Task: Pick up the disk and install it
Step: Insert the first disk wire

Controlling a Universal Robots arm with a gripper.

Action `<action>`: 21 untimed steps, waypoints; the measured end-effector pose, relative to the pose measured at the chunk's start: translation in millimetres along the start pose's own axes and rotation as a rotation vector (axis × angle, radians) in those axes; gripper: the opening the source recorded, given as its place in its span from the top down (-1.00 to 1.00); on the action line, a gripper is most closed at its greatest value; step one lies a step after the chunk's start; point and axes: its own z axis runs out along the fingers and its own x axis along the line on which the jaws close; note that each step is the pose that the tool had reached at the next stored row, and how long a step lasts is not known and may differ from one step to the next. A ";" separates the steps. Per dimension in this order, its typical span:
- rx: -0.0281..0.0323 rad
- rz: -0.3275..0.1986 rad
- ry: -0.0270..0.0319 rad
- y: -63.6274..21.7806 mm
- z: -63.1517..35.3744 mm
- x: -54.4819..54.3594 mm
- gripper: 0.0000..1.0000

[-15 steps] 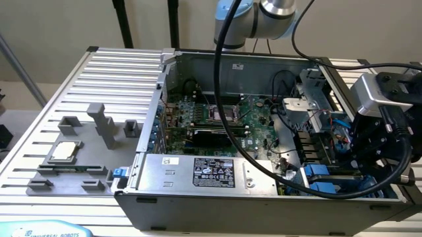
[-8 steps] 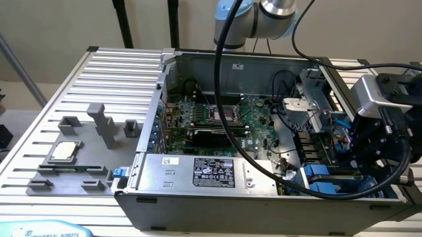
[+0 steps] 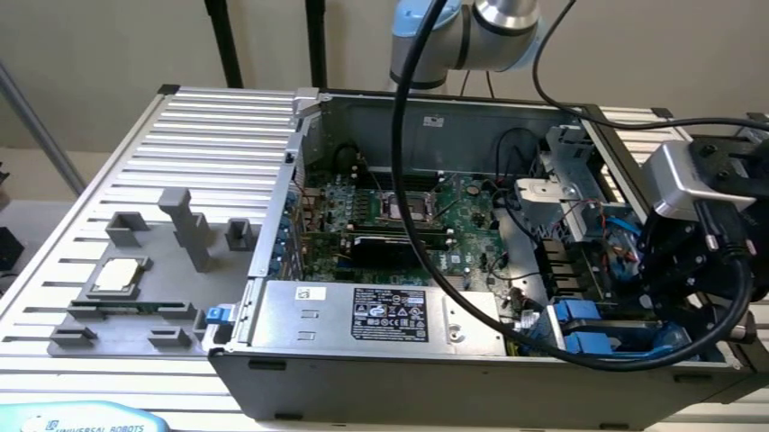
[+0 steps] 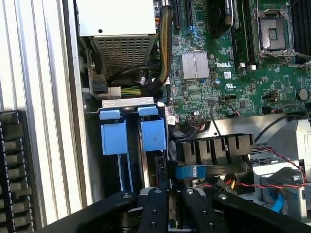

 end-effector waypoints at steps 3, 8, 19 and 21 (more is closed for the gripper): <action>-0.0013 0.000 -0.0001 -0.4 0.0 2.2 0.68; -0.0022 0.000 0.0000 -0.6 1.4 2.9 0.68; -0.0024 -0.001 -0.0001 -2.3 4.1 3.2 0.68; -0.0022 -0.001 -0.0014 -2.5 4.5 3.2 0.65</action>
